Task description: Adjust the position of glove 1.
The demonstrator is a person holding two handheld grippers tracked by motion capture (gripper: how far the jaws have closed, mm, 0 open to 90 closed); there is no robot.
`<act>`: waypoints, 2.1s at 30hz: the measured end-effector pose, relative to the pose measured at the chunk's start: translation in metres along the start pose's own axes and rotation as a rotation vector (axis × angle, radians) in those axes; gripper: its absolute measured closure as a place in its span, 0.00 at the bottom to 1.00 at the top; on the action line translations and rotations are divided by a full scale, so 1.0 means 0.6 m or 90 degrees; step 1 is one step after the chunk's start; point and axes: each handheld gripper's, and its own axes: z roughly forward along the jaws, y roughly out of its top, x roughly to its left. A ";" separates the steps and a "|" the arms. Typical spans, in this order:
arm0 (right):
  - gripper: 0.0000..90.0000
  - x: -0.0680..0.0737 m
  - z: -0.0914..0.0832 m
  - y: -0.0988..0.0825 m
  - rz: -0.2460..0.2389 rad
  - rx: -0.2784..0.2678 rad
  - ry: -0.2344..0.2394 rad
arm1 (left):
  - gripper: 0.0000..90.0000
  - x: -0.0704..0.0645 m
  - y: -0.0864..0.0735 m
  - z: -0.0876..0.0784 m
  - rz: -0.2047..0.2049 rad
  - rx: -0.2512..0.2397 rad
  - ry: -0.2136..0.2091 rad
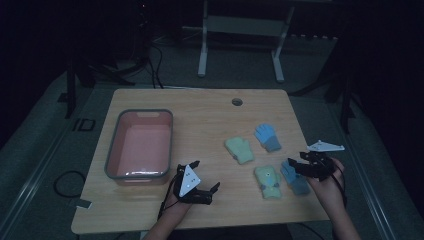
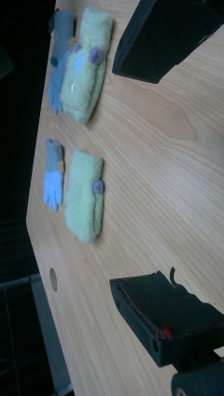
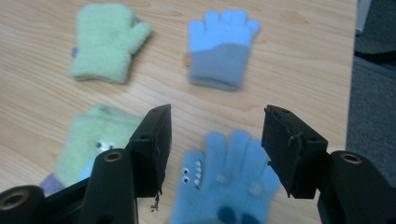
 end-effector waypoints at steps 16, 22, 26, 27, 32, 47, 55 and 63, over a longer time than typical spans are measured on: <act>0.49 0.038 0.003 0.070 -0.060 -0.008 0.036 | 0.02 0.001 0.000 0.000 -0.003 0.000 -0.006; 0.44 0.053 0.024 0.103 -0.066 0.001 0.072 | 0.02 0.001 0.000 0.000 -0.002 -0.001 -0.006; 0.44 0.058 0.032 0.115 -0.068 -0.003 0.088 | 0.02 0.001 0.000 0.000 -0.002 -0.001 -0.006; 0.44 0.063 0.039 0.122 -0.069 -0.001 0.100 | 0.02 0.001 0.000 0.000 -0.003 -0.002 -0.006; 0.44 0.078 0.058 0.140 -0.086 0.008 0.118 | 0.02 0.001 0.000 0.000 -0.001 -0.002 -0.007; 0.49 0.115 0.125 0.171 -0.110 0.037 0.159 | 0.02 0.001 0.000 -0.001 -0.002 -0.004 -0.008; 0.52 0.134 0.164 0.172 -0.116 0.067 0.171 | 0.02 0.000 0.000 -0.001 0.001 -0.003 -0.009; 0.54 0.139 0.197 0.167 -0.130 0.094 0.174 | 0.02 0.000 -0.001 -0.001 0.001 -0.004 -0.006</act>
